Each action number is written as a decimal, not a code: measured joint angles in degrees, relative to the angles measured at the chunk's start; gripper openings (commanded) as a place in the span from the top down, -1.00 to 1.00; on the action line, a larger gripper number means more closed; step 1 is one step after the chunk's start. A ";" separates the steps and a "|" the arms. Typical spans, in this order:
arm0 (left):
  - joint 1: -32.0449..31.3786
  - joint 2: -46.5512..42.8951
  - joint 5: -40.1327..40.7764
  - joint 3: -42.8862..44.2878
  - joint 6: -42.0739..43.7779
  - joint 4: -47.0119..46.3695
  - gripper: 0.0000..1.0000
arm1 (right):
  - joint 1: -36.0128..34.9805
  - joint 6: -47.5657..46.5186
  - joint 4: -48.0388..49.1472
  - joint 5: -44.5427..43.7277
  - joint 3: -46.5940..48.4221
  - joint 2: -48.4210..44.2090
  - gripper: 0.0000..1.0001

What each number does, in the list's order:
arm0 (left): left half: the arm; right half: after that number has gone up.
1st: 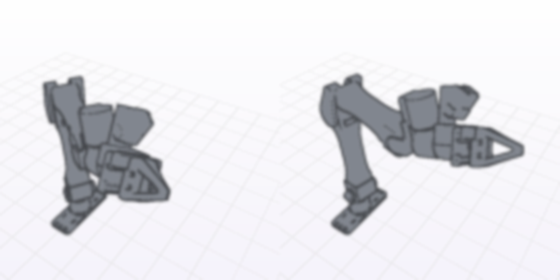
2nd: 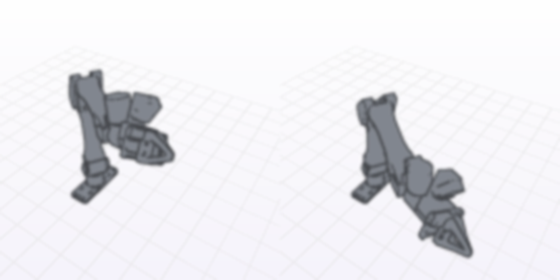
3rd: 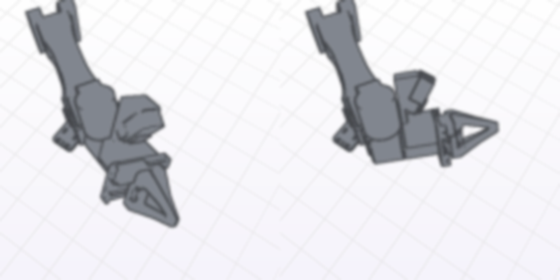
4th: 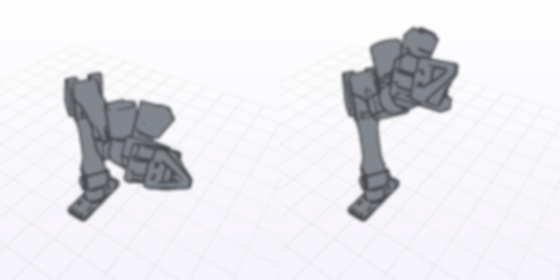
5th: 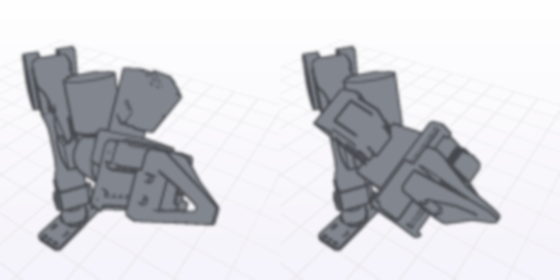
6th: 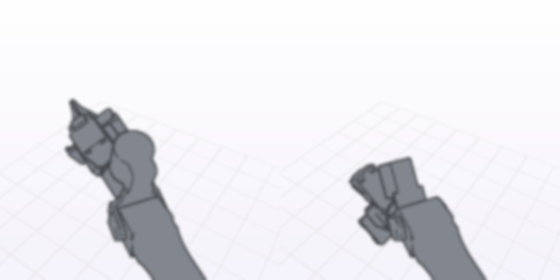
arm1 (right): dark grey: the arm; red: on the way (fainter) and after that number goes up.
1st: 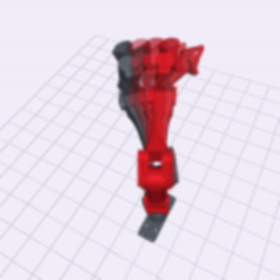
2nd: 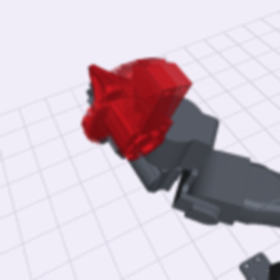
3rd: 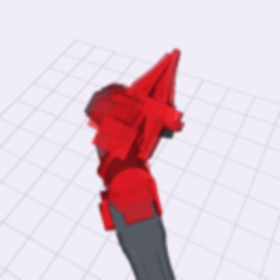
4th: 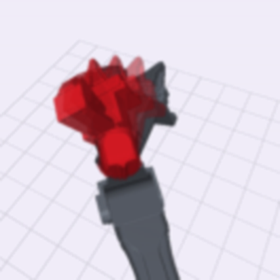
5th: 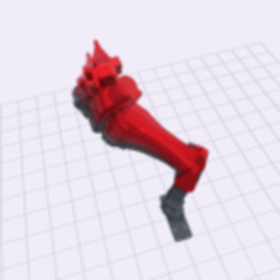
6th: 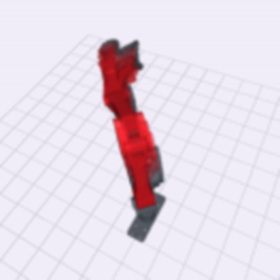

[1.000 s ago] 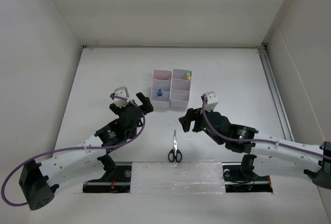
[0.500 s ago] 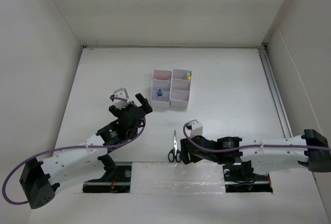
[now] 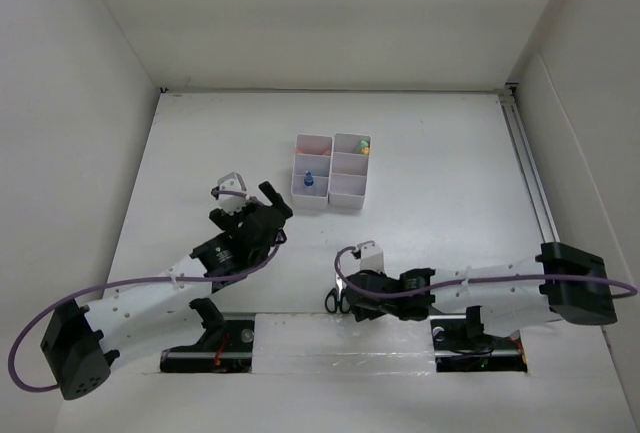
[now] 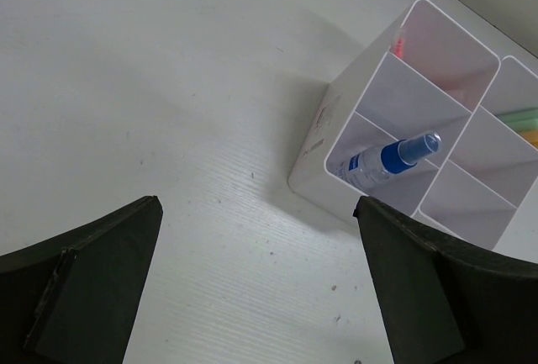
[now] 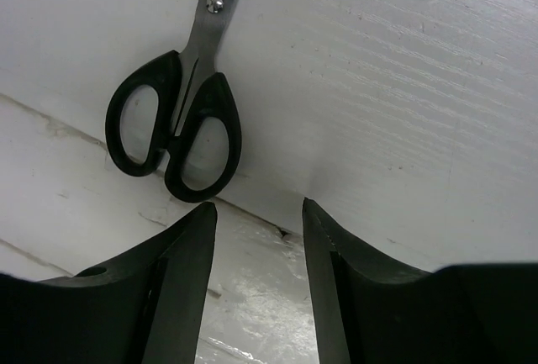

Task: Sort the stationery into containers
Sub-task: Pick up the scissors from the corner of the board.

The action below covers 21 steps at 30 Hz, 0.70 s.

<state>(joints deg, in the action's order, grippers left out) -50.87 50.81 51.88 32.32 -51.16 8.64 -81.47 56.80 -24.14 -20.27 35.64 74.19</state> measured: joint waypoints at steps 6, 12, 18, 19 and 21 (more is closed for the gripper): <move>0.00 -0.66 -0.48 0.00 0.00 -0.15 -1.00 | 0.00 0.00 1.44 -1.18 0.39 2.08 0.00; 0.00 -2.19 -0.85 0.00 0.04 -0.28 -1.00 | 0.00 0.59 2.58 -2.73 1.29 2.89 0.00; 0.00 -4.02 -0.94 0.00 0.22 -0.33 -1.00 | 0.02 1.46 3.19 -3.98 2.95 6.51 0.11; 0.00 -4.22 -0.94 0.00 0.24 -0.35 -1.00 | 0.02 1.64 2.80 -4.52 3.93 7.67 0.14; 0.00 -4.50 -1.03 0.00 0.31 -0.48 -1.00 | 0.02 1.77 2.67 -5.11 5.42 9.57 0.21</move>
<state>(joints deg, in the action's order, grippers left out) -50.87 46.30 50.85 32.32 -50.85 8.16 -81.45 58.57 -21.47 -25.39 41.06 83.77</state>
